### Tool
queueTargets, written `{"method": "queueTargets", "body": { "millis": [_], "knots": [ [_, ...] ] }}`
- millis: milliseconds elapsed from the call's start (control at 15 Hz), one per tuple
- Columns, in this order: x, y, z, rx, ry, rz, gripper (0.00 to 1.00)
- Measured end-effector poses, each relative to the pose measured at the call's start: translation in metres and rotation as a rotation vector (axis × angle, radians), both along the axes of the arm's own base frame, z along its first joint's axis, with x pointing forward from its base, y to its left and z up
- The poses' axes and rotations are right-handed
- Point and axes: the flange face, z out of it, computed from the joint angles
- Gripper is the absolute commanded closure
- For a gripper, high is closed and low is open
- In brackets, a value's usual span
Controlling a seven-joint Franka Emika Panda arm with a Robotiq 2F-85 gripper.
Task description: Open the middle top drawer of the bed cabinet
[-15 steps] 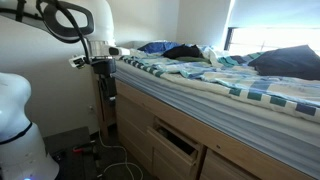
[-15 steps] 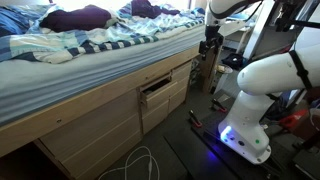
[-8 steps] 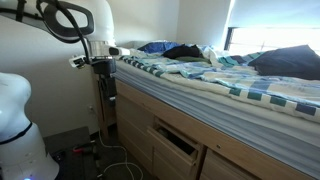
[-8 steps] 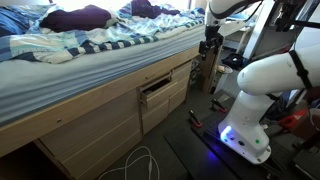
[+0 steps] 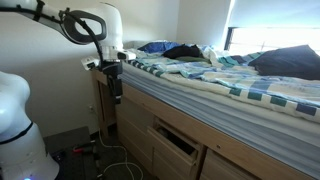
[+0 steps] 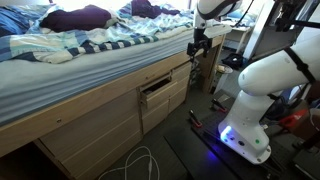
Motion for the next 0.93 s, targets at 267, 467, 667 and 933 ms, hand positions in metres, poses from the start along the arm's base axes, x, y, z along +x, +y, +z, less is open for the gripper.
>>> {"method": "queueTargets", "body": {
  "millis": [267,467,667,933],
  "knots": [
    [0.028,0.016,-0.017,0.048,0.072,-0.053,0.00],
    [0.032,0.017,-0.022,0.048,0.088,-0.052,0.00],
    [0.031,0.017,-0.020,0.049,0.083,-0.052,0.00],
    [0.034,0.021,-0.026,0.102,0.092,-0.091,0.00]
  ]
}}
